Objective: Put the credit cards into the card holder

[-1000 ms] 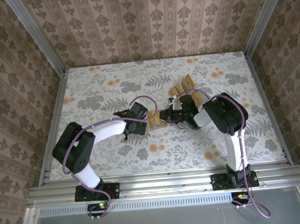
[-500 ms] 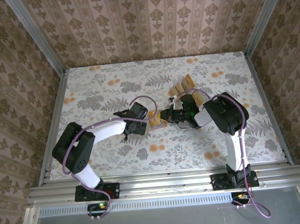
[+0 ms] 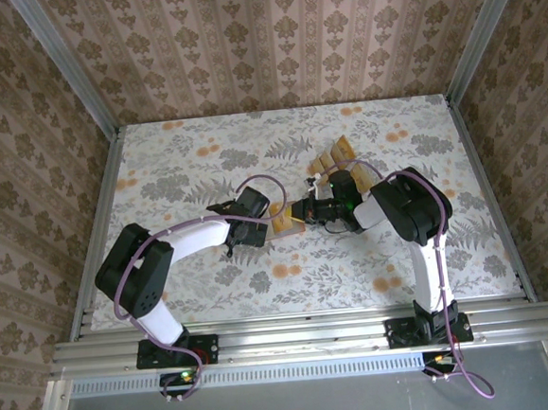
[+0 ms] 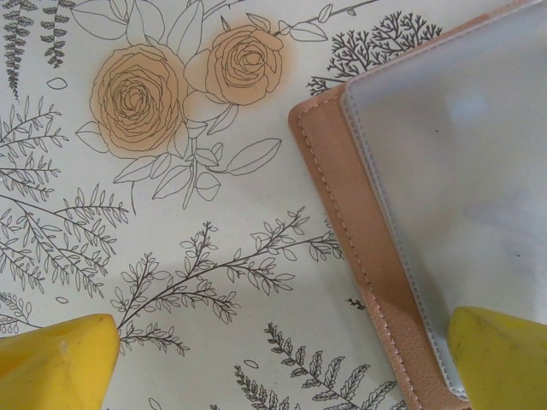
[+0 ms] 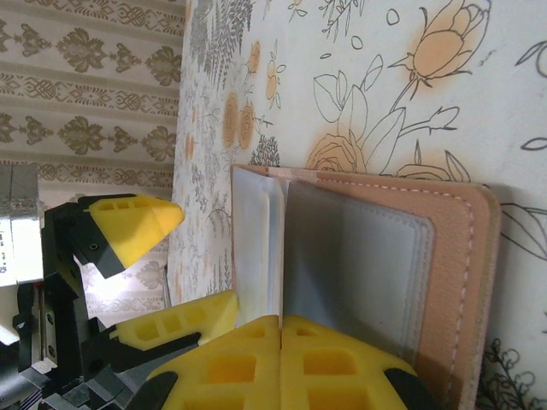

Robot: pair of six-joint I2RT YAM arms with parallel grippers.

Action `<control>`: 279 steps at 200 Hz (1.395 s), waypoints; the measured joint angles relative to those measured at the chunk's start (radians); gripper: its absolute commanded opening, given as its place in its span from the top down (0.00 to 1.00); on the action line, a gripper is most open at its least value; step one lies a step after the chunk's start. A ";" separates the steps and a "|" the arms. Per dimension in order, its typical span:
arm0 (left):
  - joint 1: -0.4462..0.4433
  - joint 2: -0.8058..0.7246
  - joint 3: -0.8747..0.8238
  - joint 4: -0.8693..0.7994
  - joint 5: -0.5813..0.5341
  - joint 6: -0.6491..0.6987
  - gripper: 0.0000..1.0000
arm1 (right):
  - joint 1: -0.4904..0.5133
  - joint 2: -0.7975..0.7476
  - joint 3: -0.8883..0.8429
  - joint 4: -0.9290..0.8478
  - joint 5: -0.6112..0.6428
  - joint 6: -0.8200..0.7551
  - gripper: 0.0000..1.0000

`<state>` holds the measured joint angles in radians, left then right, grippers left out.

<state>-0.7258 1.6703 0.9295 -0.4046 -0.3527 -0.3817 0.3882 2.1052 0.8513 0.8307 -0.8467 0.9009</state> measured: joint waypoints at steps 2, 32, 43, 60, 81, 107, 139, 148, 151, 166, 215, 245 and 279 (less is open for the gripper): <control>0.000 0.000 0.000 0.000 0.000 0.000 0.00 | 0.000 0.000 0.000 0.000 0.000 0.000 1.00; 0.001 0.000 0.000 0.000 0.000 0.000 0.00 | 0.000 0.000 0.000 0.000 0.000 0.000 1.00; 0.005 -0.002 0.000 -0.001 0.001 0.001 0.00 | -0.002 0.000 0.000 0.000 0.000 0.001 1.00; 0.022 -0.005 0.000 -0.011 0.000 0.001 0.00 | -0.002 -0.006 -0.007 0.000 0.002 0.001 1.00; 0.053 -0.005 0.000 -0.024 -0.001 0.009 0.00 | -0.004 -0.025 -0.030 -0.014 0.012 0.000 1.00; 0.073 -0.004 0.000 -0.027 -0.003 0.018 0.00 | -0.004 -0.060 -0.062 -0.039 0.036 -0.004 1.00; 0.079 -0.004 0.000 -0.027 -0.003 0.030 0.00 | -0.004 -0.097 -0.104 -0.049 0.064 -0.003 1.00; 0.083 -0.004 0.001 -0.026 -0.003 0.036 0.00 | -0.004 -0.105 -0.116 -0.048 0.073 0.000 1.00; 0.085 -0.004 0.001 -0.027 -0.003 0.039 0.00 | -0.004 -0.107 -0.119 -0.048 0.077 0.001 1.00; 0.092 -0.004 0.005 -0.027 -0.003 0.047 0.00 | -0.004 -0.117 -0.134 -0.045 0.087 0.015 1.00; 0.119 -0.004 0.059 -0.031 0.005 0.080 0.00 | -0.004 -0.173 -0.149 -0.060 0.114 0.046 1.00; 0.125 -0.027 0.098 -0.068 0.029 0.083 0.00 | -0.004 -0.263 -0.147 -0.114 0.124 0.045 1.00; 0.115 -0.047 0.131 -0.090 0.060 0.082 0.00 | -0.004 -0.338 -0.099 -0.196 0.130 0.020 1.00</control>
<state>-0.6106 1.6234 1.0603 -0.4946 -0.2928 -0.2996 0.3840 1.7672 0.7521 0.6342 -0.7170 0.9207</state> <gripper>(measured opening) 0.999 0.066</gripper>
